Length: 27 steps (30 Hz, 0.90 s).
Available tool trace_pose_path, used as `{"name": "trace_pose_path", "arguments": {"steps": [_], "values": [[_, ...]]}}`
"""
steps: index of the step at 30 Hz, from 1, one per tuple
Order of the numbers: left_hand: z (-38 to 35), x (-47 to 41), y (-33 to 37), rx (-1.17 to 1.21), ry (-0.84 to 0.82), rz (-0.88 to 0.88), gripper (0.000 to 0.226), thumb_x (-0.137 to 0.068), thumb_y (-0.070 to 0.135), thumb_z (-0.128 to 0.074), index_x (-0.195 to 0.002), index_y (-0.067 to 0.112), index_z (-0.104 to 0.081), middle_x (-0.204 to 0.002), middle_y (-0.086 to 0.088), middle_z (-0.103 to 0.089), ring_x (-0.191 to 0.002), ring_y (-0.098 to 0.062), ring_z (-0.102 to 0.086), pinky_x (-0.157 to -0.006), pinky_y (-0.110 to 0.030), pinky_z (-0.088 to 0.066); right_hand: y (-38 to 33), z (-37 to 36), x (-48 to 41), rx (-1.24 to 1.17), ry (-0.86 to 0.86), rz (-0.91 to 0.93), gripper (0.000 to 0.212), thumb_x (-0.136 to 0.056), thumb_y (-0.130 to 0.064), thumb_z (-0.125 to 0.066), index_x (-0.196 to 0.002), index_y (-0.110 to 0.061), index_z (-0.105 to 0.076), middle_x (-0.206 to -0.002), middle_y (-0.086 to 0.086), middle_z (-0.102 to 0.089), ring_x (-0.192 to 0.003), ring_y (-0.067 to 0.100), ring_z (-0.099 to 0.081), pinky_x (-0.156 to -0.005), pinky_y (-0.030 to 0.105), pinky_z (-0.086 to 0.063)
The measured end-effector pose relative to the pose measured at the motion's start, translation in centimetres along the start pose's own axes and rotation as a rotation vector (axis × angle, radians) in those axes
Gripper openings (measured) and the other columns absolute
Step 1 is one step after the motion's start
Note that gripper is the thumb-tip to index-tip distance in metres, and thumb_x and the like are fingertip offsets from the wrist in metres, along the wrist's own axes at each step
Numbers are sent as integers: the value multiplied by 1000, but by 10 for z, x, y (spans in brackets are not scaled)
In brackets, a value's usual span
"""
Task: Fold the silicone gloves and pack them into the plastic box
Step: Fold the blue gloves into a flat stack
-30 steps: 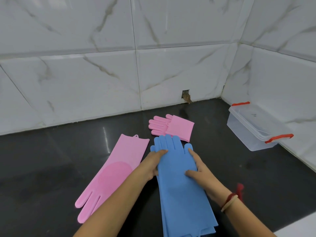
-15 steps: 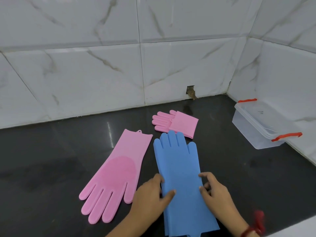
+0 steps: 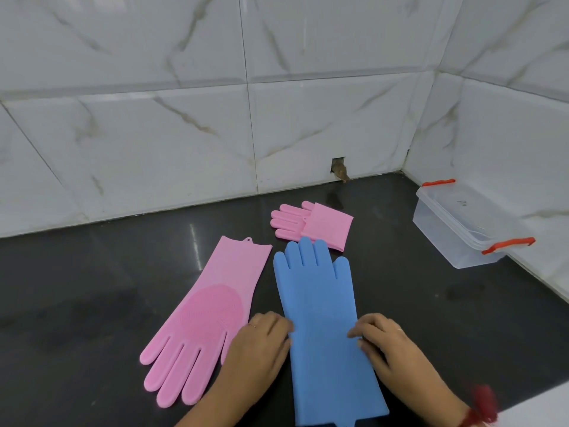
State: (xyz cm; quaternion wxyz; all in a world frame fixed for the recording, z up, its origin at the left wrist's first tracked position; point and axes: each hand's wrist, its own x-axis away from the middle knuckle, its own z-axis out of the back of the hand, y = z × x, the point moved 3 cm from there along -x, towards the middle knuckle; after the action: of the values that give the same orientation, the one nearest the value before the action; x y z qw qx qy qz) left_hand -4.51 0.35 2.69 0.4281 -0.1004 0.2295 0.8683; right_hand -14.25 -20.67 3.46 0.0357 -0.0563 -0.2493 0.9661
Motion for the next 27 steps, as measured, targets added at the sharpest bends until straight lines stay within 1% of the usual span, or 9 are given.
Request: {"name": "trace_pose_path", "arguments": {"steps": [2,4,8,13,16,19,23,25,27], "values": [[-1,8,-2,-117,-68,-377,34,-80,14,-61,-112,25,-65,-116,4,-66,-108,-15,-62,-89,-30,-54,4,5,7,-62,-17,68,44,-88,-1,-46,-100,-40,-60,-119,-29,-44,-117,-10,-37,-88,3,-34],[-2,11,-12,-262,-250,-546,52,-75,22,-70,-124,36,-57,-131,9,-60,-124,-10,-53,-101,-29,-44,12,4,13,-79,-51,78,60,-82,10,-39,-101,-42,-60,-124,-31,-41,-122,-14,-31,-93,0,-29],[-3,3,-28,-223,-354,-618,40,-82,37,-71,-121,36,-62,-126,14,-63,-119,-5,-57,-100,-27,-45,21,-7,16,59,-178,156,54,-85,3,-39,-114,-39,-56,-129,-33,-27,-121,-19,-20,-96,-5,-13],[-12,-2,-26,-101,-215,-624,20,-84,36,-71,-100,24,-74,-109,9,-72,-104,-10,-67,-89,-27,-54,22,-3,16,8,-173,174,34,-92,-18,-50,-117,-39,-57,-134,-29,-36,-126,-12,-31,-102,1,-20],[-16,2,-23,-88,-147,-590,19,-77,26,-78,-94,19,-75,-104,7,-74,-99,-12,-69,-80,-25,-57,29,0,22,-10,-206,197,36,-90,-26,-52,-122,-42,-55,-139,-29,-36,-131,-11,-29,-108,11,-23],[-17,2,-19,-95,-107,-533,13,-82,21,-71,-93,15,-73,-97,3,-75,-91,-13,-70,-72,-24,-58,29,2,24,182,-169,277,29,-87,-39,-51,-116,-43,-58,-134,-24,-48,-124,-6,-40,-102,16,-35],[-15,-11,-19,124,-178,-158,30,-98,29,-36,-92,11,-60,-83,-3,-65,-75,-18,-60,-65,-34,-52,18,-2,15,182,-32,310,22,-83,-23,-46,-95,-36,-56,-110,-20,-62,-107,-4,-49,-88,17,-40],[-16,-18,-23,310,-233,49,30,-100,29,-33,-89,9,-52,-80,-7,-60,-71,-19,-57,-67,-38,-51,16,-6,6,47,20,175,16,-90,-21,-40,-92,-33,-52,-95,-18,-60,-92,0,-51,-80,26,-42],[-18,-25,-25,464,-260,227,28,-101,27,-35,-89,6,-49,-81,-14,-59,-68,-20,-61,-64,-31,-55,18,-7,-8,-71,22,-23,17,-97,-27,-37,-82,-27,-44,-77,-7,-56,-74,11,-51,-71,37,-45]]}}
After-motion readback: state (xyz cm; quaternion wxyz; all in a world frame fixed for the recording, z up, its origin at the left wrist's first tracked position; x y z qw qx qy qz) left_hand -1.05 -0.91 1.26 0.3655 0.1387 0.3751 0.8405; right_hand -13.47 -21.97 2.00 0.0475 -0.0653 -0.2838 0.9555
